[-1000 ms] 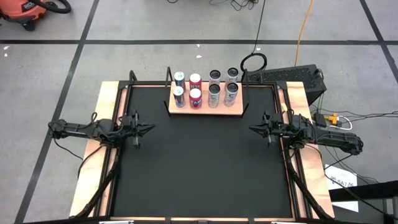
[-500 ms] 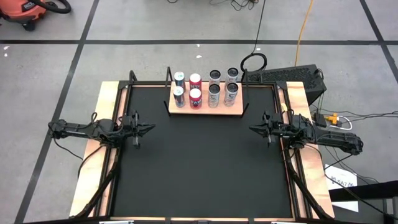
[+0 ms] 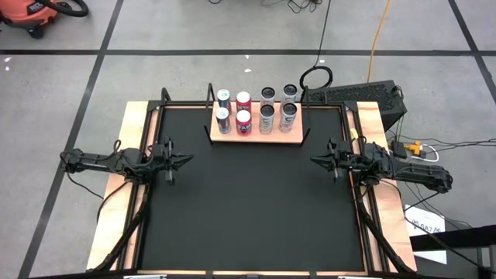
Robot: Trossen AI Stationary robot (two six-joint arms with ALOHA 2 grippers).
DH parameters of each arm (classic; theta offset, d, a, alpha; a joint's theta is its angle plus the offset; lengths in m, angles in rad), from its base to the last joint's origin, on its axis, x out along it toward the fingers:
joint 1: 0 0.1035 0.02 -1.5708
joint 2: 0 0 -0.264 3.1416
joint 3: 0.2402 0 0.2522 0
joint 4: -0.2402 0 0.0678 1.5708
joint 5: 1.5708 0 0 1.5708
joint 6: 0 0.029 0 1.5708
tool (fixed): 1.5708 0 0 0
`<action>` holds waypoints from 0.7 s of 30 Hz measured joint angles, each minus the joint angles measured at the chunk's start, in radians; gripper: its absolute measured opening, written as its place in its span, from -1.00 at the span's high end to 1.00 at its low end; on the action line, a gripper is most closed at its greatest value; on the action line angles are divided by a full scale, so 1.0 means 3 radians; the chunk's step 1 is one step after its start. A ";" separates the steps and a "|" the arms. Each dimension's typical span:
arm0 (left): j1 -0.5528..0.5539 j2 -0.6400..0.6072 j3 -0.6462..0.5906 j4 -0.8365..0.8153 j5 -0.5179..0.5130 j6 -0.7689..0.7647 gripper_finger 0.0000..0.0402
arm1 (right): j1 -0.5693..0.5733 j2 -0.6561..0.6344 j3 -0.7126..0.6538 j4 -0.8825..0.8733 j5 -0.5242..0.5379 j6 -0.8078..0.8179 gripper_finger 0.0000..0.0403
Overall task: Place canned beverage on shelf
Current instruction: Return to Home Position
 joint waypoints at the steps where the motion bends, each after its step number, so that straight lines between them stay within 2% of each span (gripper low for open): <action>1: 0.0000 0.0000 0.0000 0.0000 0.0000 0.0000 1.00 | 0.0000 0.0002 0.0001 -0.0006 -0.0010 -0.0001 1.00; 5: 0.0000 0.0000 0.0000 0.0000 0.0000 0.0000 1.00 | -0.0028 0.0049 0.0001 -0.0020 0.0108 0.0000 1.00; 21: 0.0000 0.0000 0.0000 0.0000 0.0000 0.0000 1.00 | -0.0027 0.0055 0.0005 -0.0003 0.0082 0.0001 1.00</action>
